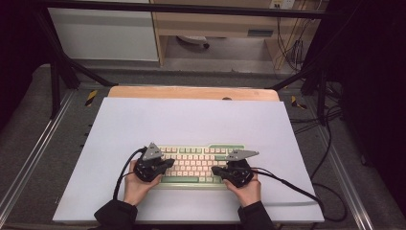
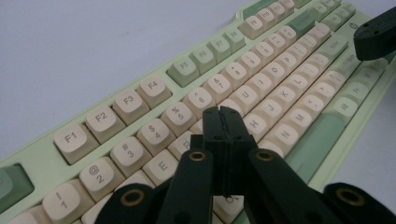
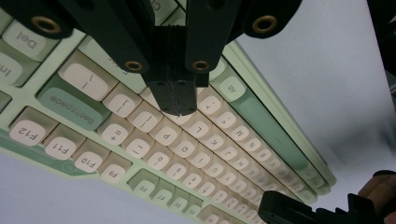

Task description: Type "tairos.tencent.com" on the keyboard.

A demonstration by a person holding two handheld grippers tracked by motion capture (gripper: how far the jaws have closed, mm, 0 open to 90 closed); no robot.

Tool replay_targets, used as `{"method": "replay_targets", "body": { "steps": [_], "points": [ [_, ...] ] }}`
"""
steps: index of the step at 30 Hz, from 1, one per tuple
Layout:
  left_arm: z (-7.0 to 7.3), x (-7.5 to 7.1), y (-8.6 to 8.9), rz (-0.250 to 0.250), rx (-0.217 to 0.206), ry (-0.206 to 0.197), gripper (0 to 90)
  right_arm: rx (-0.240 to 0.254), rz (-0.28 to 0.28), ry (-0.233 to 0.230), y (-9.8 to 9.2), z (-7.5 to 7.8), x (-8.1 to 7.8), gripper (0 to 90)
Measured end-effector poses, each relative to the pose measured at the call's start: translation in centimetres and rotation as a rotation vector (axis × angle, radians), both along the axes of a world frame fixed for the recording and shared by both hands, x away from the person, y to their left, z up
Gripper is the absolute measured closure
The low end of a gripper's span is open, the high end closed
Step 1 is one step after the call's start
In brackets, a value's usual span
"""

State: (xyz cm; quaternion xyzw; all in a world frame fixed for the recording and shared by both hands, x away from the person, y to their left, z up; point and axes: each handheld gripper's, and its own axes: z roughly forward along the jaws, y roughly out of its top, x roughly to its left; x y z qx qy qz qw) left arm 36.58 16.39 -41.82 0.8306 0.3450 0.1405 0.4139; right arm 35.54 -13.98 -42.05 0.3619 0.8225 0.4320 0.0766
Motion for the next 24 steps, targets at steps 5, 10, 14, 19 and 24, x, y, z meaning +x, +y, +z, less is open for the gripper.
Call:
{"method": "replay_targets", "body": {
  "steps": [5, 10, 14, 19, 24],
  "points": [
    [0.2, -0.6, 0.8, -0.001, -0.004, -0.006, 90.0, -0.001, 0.001, 0.0, 0.0, 0.0, 0.0, 90.0],
    [0.3, -0.8, 1.8, 0.012, -0.012, -0.004, 90.0, 0.004, 0.001, 0.004, 0.1, 0.1, 0.0, 90.0],
    [0.2, -1.1, 2.5, 0.02, -0.016, -0.002, 90.0, 0.007, 0.004, 0.0, 0.1, 0.1, 0.0, 90.0],
    [0.1, -1.5, 3.3, 0.028, -0.022, 0.0, 90.0, 0.0, 0.011, 0.004, 0.5, 0.0, 0.0, 90.0],
    [0.0, -1.7, 4.0, 0.035, -0.028, 0.002, 90.0, -0.006, 0.023, 0.005, 1.1, -0.1, 0.1, 90.0]
  ]
}}
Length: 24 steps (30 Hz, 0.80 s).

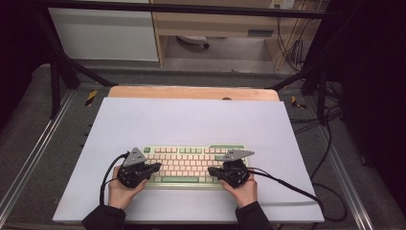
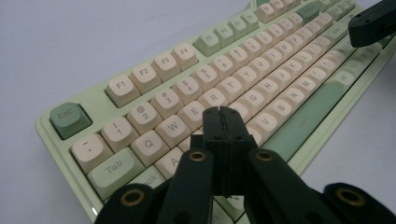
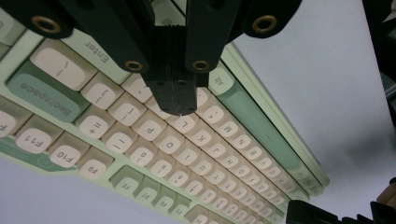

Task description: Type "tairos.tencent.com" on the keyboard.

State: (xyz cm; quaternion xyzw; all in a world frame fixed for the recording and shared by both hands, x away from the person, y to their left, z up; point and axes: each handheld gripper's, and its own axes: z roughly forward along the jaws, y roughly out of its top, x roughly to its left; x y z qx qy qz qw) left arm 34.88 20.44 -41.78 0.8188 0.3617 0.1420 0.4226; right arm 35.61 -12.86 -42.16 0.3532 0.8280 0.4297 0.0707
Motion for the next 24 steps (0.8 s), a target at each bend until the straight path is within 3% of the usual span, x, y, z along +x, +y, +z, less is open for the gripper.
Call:
{"method": "replay_targets", "body": {
  "steps": [24],
  "points": [
    [-0.4, -0.6, 2.0, 0.024, -0.021, 0.012, 90.0, 0.007, 0.031, 0.005, 2.7, -0.5, 0.7, 90.0]
  ]
}}
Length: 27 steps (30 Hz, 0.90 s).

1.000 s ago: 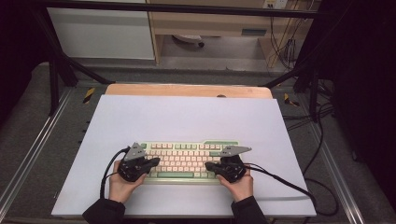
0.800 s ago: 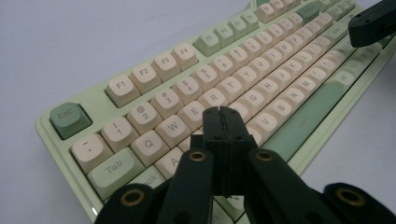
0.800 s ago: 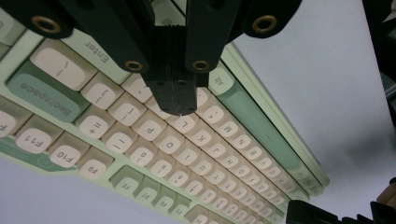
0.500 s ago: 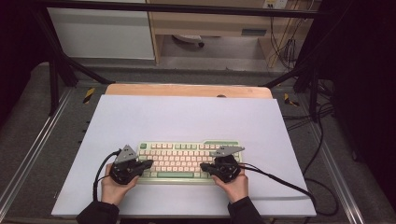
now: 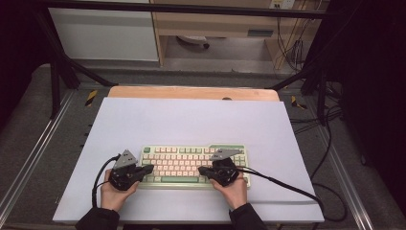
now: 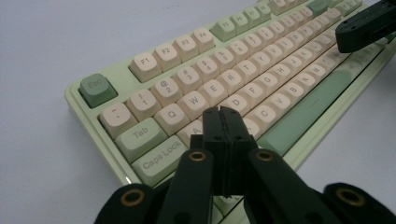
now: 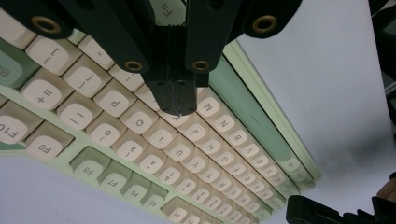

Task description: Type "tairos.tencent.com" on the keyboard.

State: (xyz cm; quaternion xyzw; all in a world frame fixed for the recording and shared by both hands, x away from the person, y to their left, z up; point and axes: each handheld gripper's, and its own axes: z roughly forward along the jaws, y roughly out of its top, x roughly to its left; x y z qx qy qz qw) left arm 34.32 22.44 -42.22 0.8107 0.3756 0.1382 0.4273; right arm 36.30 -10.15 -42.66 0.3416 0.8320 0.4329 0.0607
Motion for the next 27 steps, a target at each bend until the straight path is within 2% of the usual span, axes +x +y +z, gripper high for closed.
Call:
{"method": "replay_targets", "body": {
  "steps": [4, 11, 20, 27],
  "points": [
    [0.0, 0.0, 0.0, 0.002, 0.0, 0.001, 90.0, -0.031, 0.0, -0.001, 0.0, -0.3, -0.1, 90.0],
    [-0.1, 0.0, -0.1, -0.003, 0.003, 0.0, 90.0, -0.053, -0.006, 0.0, 0.1, -0.6, 0.0, 90.0],
    [0.0, 0.0, -0.1, -0.002, 0.0, -0.002, 90.0, -0.036, -0.005, -0.005, -0.2, -0.1, -0.1, 90.0],
    [0.2, 0.0, -0.1, -0.001, -0.001, -0.007, 90.0, -0.047, -0.006, -0.018, -0.7, 0.5, -0.3, 90.0]
  ]
}}
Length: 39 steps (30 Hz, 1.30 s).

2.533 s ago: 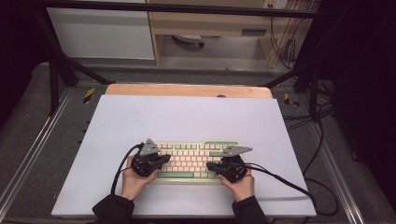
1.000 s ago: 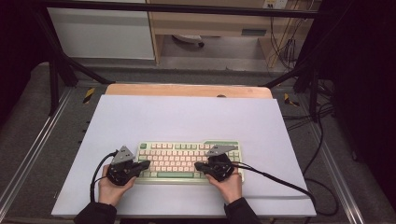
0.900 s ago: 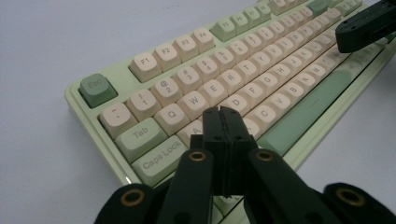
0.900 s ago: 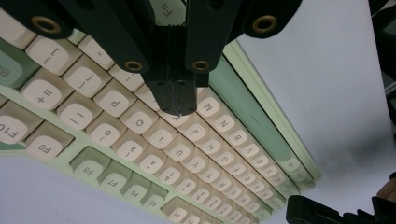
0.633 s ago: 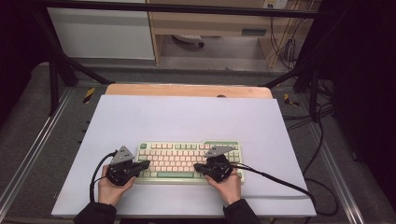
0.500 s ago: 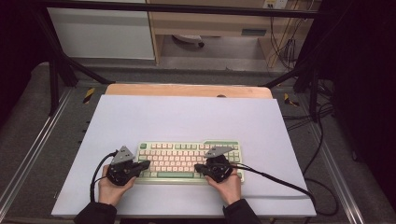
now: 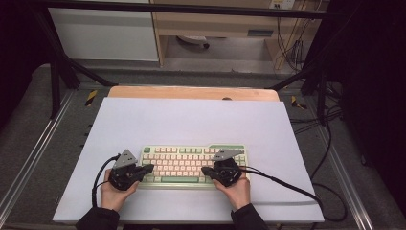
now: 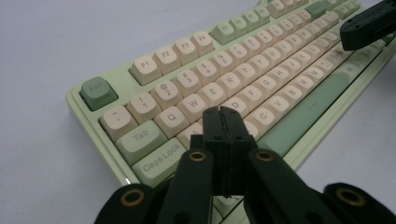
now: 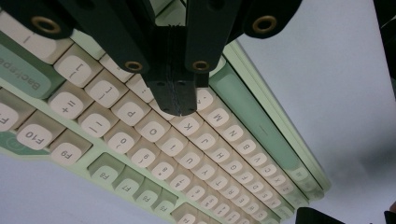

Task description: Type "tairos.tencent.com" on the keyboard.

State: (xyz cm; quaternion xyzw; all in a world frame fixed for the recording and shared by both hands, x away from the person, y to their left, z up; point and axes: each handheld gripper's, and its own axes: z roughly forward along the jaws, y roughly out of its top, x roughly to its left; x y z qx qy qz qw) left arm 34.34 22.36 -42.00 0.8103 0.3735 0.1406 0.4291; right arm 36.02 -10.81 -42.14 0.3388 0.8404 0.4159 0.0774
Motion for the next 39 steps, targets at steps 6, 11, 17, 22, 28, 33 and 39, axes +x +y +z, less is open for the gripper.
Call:
{"method": "replay_targets", "body": {
  "steps": [6, 11, 17, 22, 28, 33, 39],
  "points": [
    [0.2, 0.0, -0.3, -0.008, 0.001, -0.004, 90.0, 0.011, -0.009, 0.004, -0.7, 0.1, 0.0, 90.0],
    [0.3, 0.1, -0.7, -0.015, 0.004, -0.003, 90.0, 0.015, -0.019, 0.005, -1.3, 0.1, 0.0, 90.0],
    [0.6, 0.2, -1.2, -0.022, 0.003, -0.006, 90.0, 0.019, -0.031, 0.004, -2.2, 0.1, -0.2, 90.0],
    [0.7, 0.3, -1.8, -0.032, 0.014, -0.003, 90.0, 0.024, -0.035, 0.004, -2.5, 0.0, -0.3, 90.0],
    [0.9, 0.6, -2.7, -0.043, 0.024, -0.002, 90.0, 0.027, -0.041, 0.007, -2.9, 0.0, -0.3, 90.0],
    [0.5, 0.9, -3.6, -0.053, 0.03, 0.01, 90.0, 0.026, -0.05, 0.007, -3.3, -0.1, -0.4, 90.0],
    [-0.2, 1.0, -4.4, -0.069, 0.042, 0.022, 90.0, 0.031, -0.05, 0.006, -3.4, -0.1, -0.4, 90.0]
  ]
}}
